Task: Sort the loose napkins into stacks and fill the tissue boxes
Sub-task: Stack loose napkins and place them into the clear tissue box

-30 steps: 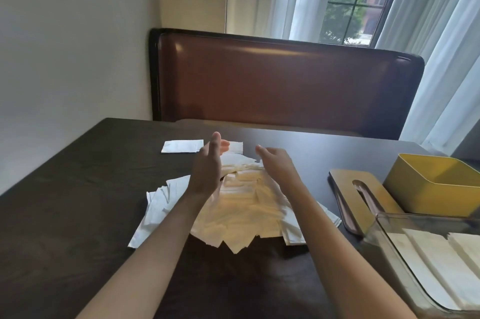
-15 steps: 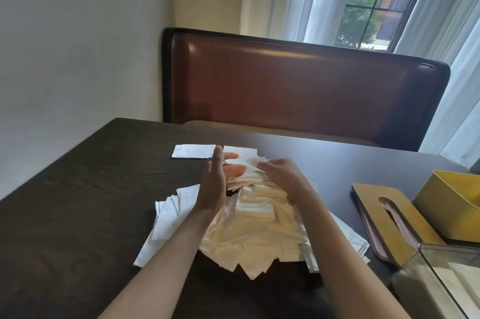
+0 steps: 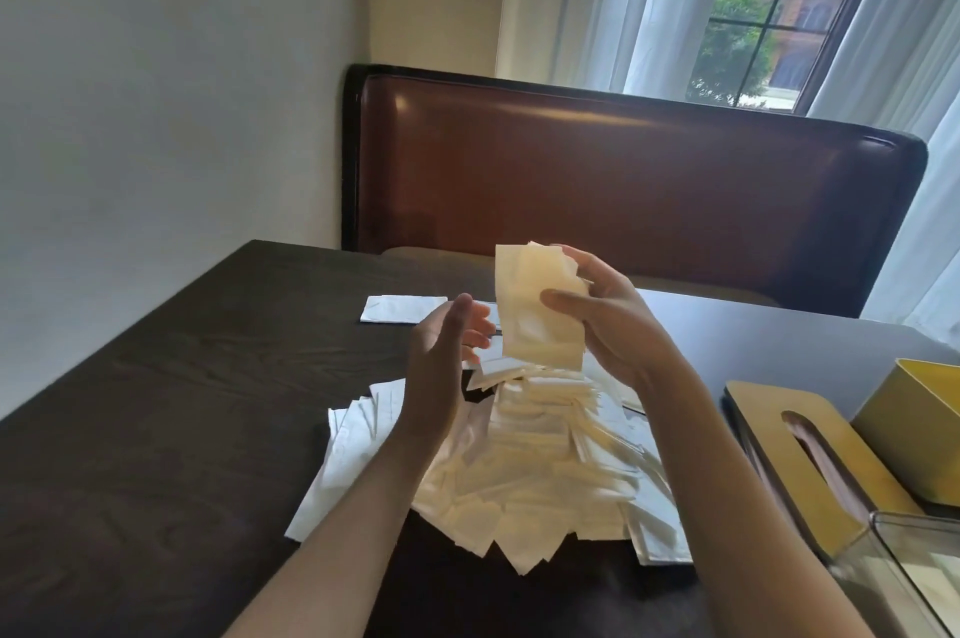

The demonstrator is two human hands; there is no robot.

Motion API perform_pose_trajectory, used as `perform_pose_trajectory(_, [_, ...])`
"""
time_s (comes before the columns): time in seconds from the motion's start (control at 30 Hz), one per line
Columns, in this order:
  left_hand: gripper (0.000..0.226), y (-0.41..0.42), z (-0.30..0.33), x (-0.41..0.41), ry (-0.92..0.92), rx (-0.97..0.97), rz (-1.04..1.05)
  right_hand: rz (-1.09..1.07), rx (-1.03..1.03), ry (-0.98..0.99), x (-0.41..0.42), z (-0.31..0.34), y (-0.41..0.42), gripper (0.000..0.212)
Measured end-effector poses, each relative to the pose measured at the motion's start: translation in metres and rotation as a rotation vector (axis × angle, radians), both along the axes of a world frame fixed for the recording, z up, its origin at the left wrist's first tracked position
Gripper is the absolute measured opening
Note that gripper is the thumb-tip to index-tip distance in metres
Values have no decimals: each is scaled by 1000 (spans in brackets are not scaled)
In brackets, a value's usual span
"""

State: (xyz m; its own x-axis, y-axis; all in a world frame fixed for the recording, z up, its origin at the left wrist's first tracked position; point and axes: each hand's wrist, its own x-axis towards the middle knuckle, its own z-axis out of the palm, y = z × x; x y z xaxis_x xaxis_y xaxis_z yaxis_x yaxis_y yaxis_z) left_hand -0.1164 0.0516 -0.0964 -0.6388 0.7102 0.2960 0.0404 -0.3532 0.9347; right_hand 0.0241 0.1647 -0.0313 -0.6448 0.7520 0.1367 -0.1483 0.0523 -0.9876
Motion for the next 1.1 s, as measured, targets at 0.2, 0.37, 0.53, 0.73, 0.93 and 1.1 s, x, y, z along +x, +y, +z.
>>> perform_pose_trajectory(0.2, [32, -1, 7, 1, -63, -1, -172, -17, 198, -226, -19, 2, -13, 23])
perform_pose_trajectory(0.37, [11, -1, 4, -6, -256, 3, -175, 28, 33, -209, -13, 1, -8, 23])
perform_pose_trajectory(0.53, [37, -2, 3, -5, -279, -18, -239, 69, 32, -249, -16, -2, -12, 23])
perform_pose_trajectory(0.73, [27, -7, 8, -3, -507, 12, -220, 1, -21, -190, -15, 2, -16, 6])
perform_pose_trajectory(0.93, [47, -15, 8, -14, -927, 42, -363, -261, -54, -74, -6, 13, -8, 9])
perform_pose_trajectory(1.1, [48, -17, 9, -13, -936, -10, -487, -81, -85, 2, -8, 27, -25, 7])
